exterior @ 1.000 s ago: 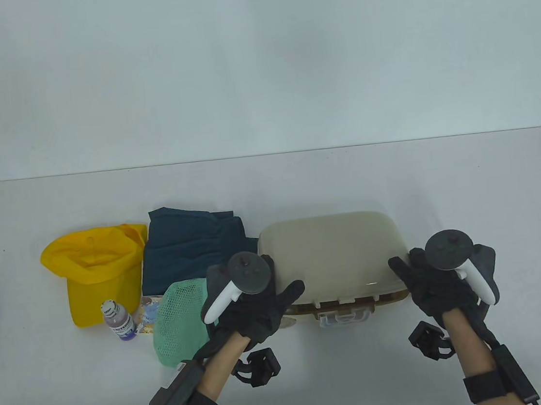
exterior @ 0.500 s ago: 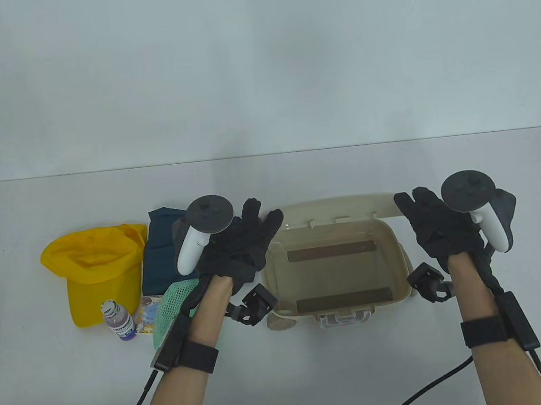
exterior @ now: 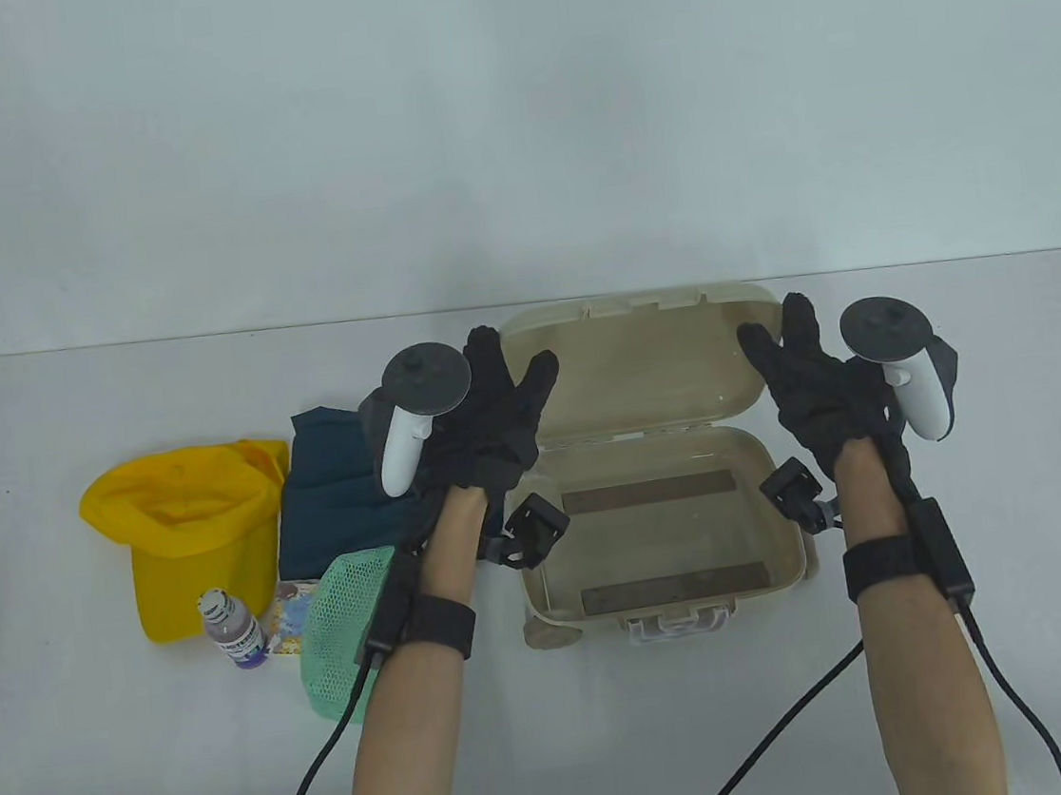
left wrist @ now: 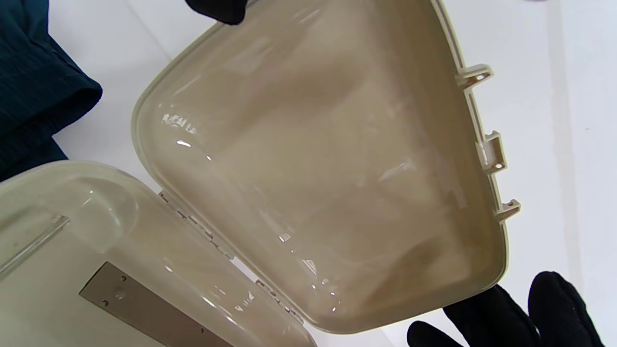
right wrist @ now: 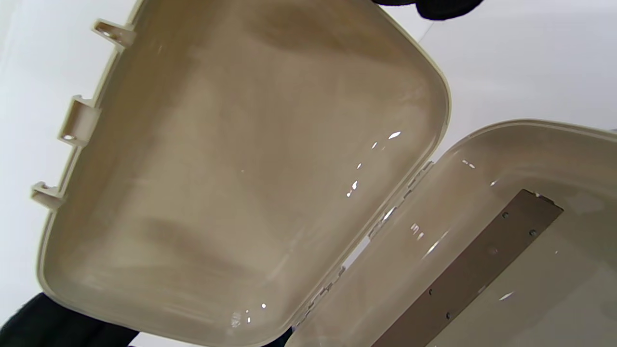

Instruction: Pack suitcase

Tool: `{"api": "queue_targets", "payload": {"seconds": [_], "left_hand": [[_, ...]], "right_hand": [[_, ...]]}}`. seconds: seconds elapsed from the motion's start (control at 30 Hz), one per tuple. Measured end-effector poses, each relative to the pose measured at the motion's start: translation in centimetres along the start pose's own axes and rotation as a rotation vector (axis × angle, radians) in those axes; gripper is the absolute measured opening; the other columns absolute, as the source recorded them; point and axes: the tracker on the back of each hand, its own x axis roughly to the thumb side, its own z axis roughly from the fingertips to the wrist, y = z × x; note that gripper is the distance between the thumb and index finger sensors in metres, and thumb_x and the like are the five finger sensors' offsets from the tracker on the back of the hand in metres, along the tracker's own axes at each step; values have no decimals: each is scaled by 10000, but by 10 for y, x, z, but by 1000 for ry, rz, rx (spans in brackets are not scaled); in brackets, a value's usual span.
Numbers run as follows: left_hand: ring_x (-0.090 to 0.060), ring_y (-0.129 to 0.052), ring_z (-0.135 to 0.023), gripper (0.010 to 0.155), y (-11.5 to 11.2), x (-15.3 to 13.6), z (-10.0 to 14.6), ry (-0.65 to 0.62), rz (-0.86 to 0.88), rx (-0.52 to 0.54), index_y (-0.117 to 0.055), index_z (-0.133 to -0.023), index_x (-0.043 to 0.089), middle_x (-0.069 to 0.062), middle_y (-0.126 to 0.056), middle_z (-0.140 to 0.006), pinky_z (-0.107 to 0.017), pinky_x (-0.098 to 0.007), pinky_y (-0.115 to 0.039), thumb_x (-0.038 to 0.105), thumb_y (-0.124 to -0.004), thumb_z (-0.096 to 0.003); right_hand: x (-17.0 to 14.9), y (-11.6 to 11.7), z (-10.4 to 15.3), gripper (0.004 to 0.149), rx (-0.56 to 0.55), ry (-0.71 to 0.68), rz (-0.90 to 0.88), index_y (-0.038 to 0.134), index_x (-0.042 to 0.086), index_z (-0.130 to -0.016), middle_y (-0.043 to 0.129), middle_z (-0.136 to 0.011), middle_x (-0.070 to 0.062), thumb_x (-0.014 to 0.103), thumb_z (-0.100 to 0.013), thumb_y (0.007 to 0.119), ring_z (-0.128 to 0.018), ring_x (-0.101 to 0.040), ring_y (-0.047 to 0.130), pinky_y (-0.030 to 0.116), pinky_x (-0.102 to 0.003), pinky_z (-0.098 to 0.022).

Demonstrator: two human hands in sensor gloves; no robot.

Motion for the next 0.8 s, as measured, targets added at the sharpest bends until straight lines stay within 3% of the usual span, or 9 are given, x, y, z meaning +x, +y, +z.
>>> {"api": "queue_targets", "payload": {"seconds": [0.23,0.47,0.7,0.8], "left_hand": [[-432,-213,-1127,932,7,-1,-20,36,6,-1,-6,-1096,132,-206,-65,-1180,-836,-487,-424,653,-508,-506],[-423,-222,-1133,905,15,-4,-23,32,-13,12,-47,-1115,158,-188,-90,-1192,-837,-484,-421,649,-508,-510],[-442,-264,-1139,875,23,4,16,-38,-153,36,-119,-1136,195,-147,-190,-1227,-816,-554,-444,650,-527,-510],[-435,-311,-1146,869,21,8,40,-80,-286,44,-165,-1145,205,-137,-237,-1233,-808,-566,-459,657,-541,-505]], "right_hand": [[5,1,-24,921,-13,36,22,29,156,-1073,144,-1212,-110,710,-488,475,-1094,-510,417,521,-611,-744],[10,-6,-28,960,-15,37,59,76,151,-1090,180,-1216,-121,727,-462,519,-1087,-525,431,520,-628,-735],[24,-17,9,966,-90,-36,262,144,147,-1112,248,-1211,-175,731,-454,544,-1079,-515,460,523,-631,-730],[31,-8,37,920,-148,-101,443,288,148,-1120,419,-1193,-145,711,-456,589,-1051,-477,561,555,-613,-724]]}}
